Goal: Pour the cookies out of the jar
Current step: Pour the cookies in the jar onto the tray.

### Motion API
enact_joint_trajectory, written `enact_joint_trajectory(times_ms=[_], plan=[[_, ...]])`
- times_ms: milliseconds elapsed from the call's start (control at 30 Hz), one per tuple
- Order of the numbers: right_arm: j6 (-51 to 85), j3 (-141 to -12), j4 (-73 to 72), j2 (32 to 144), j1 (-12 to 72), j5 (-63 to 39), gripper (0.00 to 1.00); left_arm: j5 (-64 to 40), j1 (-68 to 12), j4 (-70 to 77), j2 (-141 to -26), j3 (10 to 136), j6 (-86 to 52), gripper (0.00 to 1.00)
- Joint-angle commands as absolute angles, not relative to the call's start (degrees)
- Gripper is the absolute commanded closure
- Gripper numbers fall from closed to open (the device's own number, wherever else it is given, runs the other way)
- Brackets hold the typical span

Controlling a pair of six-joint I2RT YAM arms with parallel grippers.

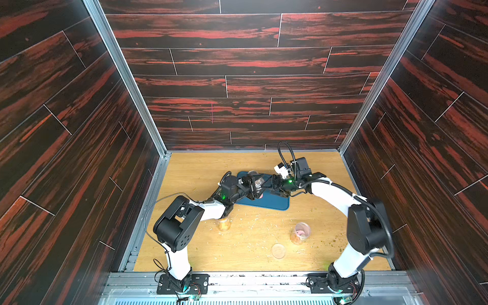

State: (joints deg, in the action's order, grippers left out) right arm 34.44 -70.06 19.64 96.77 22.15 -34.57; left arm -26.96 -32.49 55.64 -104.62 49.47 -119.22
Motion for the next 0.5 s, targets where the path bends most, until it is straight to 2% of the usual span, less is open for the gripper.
enact_joint_trajectory(times_ms=[0, 133, 333, 467], plan=[[33.17, -70.66, 21.62, 90.65, 21.75, -29.84, 0.15, -26.68, -33.04, 62.86, -101.80, 47.59, -136.20, 0.76], [32.52, -70.41, 23.07, 89.63, 21.62, -28.28, 0.15, -19.42, -35.00, 67.27, -101.38, 45.82, -142.07, 0.76], [35.90, -67.80, 19.70, 88.34, 21.62, -27.92, 0.15, -9.74, -38.51, 70.84, -103.47, 50.24, -146.25, 0.76], [35.76, -67.59, 20.27, 88.07, 21.62, -27.38, 0.15, -6.68, -39.49, 71.28, -103.74, 51.18, -147.45, 0.78]])
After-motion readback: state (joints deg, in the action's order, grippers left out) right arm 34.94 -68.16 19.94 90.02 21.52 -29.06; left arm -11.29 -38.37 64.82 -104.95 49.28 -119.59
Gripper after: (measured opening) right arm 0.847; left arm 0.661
